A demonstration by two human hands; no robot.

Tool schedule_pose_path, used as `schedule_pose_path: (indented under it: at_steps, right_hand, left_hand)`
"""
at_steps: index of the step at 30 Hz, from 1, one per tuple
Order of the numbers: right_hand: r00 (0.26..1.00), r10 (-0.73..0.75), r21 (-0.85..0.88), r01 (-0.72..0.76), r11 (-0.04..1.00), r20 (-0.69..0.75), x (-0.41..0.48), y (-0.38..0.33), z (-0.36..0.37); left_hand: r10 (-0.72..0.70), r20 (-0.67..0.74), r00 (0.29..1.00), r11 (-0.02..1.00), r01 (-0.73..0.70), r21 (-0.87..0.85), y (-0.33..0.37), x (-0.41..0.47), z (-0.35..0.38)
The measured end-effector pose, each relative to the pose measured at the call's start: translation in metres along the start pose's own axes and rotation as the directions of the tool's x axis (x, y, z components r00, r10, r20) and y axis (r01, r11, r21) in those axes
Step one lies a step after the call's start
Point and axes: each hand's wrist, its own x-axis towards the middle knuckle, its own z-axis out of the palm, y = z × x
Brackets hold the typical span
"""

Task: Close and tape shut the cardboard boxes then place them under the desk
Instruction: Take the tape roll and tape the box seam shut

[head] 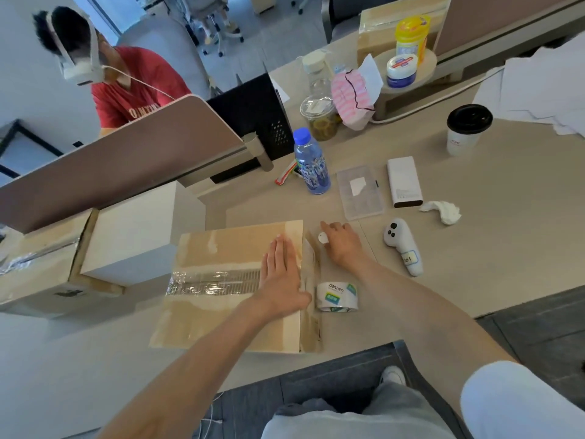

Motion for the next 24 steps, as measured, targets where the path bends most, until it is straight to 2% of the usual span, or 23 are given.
schedule_pose_path:
  at_steps: [4,7,11,14,16,18,22,24]
  right_hand:
    - [0.998,-0.036,-0.097,0.031,0.995,-0.054,0.009,-0.002,0.005]
    - [0.995,-0.019,-0.063,0.012,0.998,-0.098,0.013,-0.004,0.003]
    - [0.99,0.082,0.334,-0.041,0.942,-0.111,0.012,-0.002,-0.001]
    - [0.972,0.162,0.499,-0.059,0.865,-0.167,0.0,0.003,-0.012]
    - [0.95,0.242,0.643,-0.059,0.764,-0.2,-0.017,0.005,-0.025]
    - [0.93,0.321,0.782,-0.062,0.621,-0.181,-0.034,0.007,-0.034]
    - [0.897,0.442,0.973,-0.114,0.201,0.014,-0.059,0.0,-0.047]
    - [0.9,0.433,0.993,-0.096,0.074,0.055,-0.072,-0.008,-0.055]
  left_hand:
    - [-0.008,-0.002,1.0,1.0,0.008,0.011,0.0,0.001,-0.001]
    - [-0.011,-0.049,0.999,1.0,0.013,0.022,0.001,0.002,0.001]
    - [-0.05,-0.167,0.985,0.998,0.045,-0.038,0.005,0.007,0.002]
    - [-0.081,-0.241,0.967,0.996,0.072,-0.048,0.007,0.014,-0.003]
    - [-0.076,-0.299,0.951,0.997,0.075,-0.014,0.008,0.018,-0.006]
    - [-0.06,-0.335,0.94,0.997,0.075,0.031,0.009,0.022,-0.008]
    - [0.032,-0.379,0.925,0.991,0.022,0.135,0.002,0.028,-0.014]
    - [0.111,-0.472,0.875,0.982,-0.024,0.188,-0.005,0.031,-0.016]
